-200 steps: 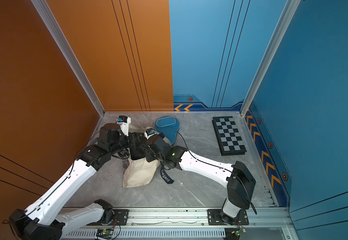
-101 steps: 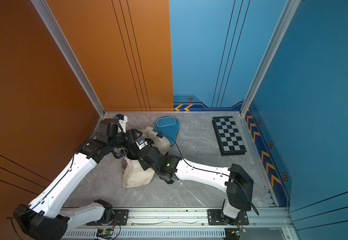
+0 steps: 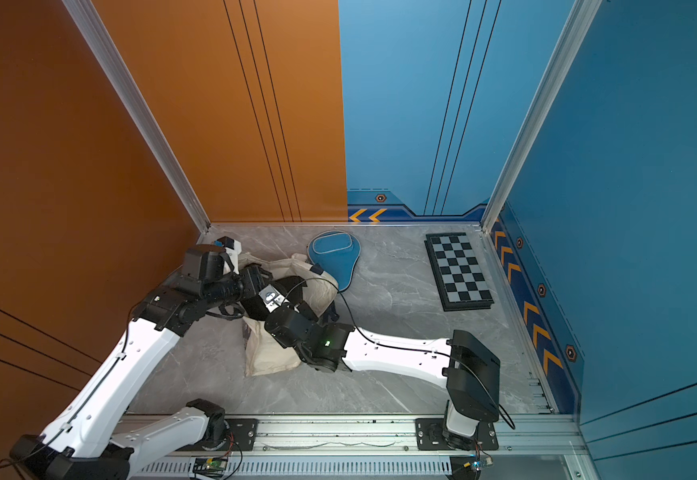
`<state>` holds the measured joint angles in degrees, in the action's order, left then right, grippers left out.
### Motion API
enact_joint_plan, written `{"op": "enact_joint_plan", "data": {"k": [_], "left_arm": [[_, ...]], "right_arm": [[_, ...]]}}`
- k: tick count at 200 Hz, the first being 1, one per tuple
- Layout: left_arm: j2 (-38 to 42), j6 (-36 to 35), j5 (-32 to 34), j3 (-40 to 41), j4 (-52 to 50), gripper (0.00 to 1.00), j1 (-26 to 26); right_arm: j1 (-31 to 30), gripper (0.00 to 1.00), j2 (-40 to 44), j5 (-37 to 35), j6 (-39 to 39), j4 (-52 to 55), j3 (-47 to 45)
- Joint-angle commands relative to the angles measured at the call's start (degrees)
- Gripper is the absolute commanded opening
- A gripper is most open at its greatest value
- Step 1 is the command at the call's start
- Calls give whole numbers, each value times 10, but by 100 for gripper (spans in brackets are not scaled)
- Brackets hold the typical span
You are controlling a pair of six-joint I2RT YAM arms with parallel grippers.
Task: Remove the ping pong set from the canvas bag
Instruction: Pick up the ping pong set from the canvas bag.
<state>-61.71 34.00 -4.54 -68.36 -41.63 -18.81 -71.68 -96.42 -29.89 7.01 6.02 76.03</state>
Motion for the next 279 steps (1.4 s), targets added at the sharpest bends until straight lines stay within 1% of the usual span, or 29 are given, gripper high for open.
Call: {"op": "enact_joint_plan", "data": {"k": [1, 34, 47, 102, 114, 128, 134, 152, 169, 175, 196, 206, 220, 228, 245, 252, 279], "left_arm": [[-3, 21, -16, 10, -18, 65, 1], [-10, 28, -20, 21, -18, 65, 1], [-18, 32, -19, 22, -17, 66, 2], [-62, 73, -34, 0, -1, 68, 4], [-66, 75, -37, -3, -1, 62, 5], [-65, 76, -40, 0, -1, 57, 6], [-65, 76, -41, 1, -1, 53, 6], [-69, 76, -43, 5, -1, 32, 7], [-70, 73, -44, 6, -1, 16, 8], [-69, 71, -44, 5, 1, 12, 8], [-62, 66, -41, 5, 7, 0, 11], [-59, 65, -42, 5, 8, 0, 13], [-55, 63, -42, 6, 11, 0, 16], [-53, 63, -43, 8, 13, 0, 18], [-50, 64, -47, 11, 19, 0, 22], [-51, 65, -49, 11, 21, 0, 23], [-58, 63, -53, 10, 24, 0, 25]], "right_arm": [[-10, 0, -1, -13, -49, -28, -18], [-16, 0, 15, -15, -69, -65, -41], [-20, 0, 17, -18, -79, -77, -45], [-30, 0, 16, -26, -108, -105, -58], [-31, 0, 17, -27, -109, -105, -59], [-31, 0, 19, -27, -112, -108, -62], [-30, 0, 20, -25, -113, -110, -63], [-33, 0, 24, -24, -118, -122, -68], [-33, 0, 26, -19, -118, -122, -66], [-33, 1, 27, -17, -118, -121, -66], [-33, 2, 35, -11, -117, -116, -65], [-32, 2, 42, -4, -112, -112, -66], [-26, 8, 55, 11, -96, -106, -71], [-22, 15, 63, 21, -85, -102, -74], [-11, 39, 89, 41, -54, -105, -88], [-8, 47, 101, 45, -41, -106, -94], [3, 68, 162, 51, 12, -118, -128]]}}
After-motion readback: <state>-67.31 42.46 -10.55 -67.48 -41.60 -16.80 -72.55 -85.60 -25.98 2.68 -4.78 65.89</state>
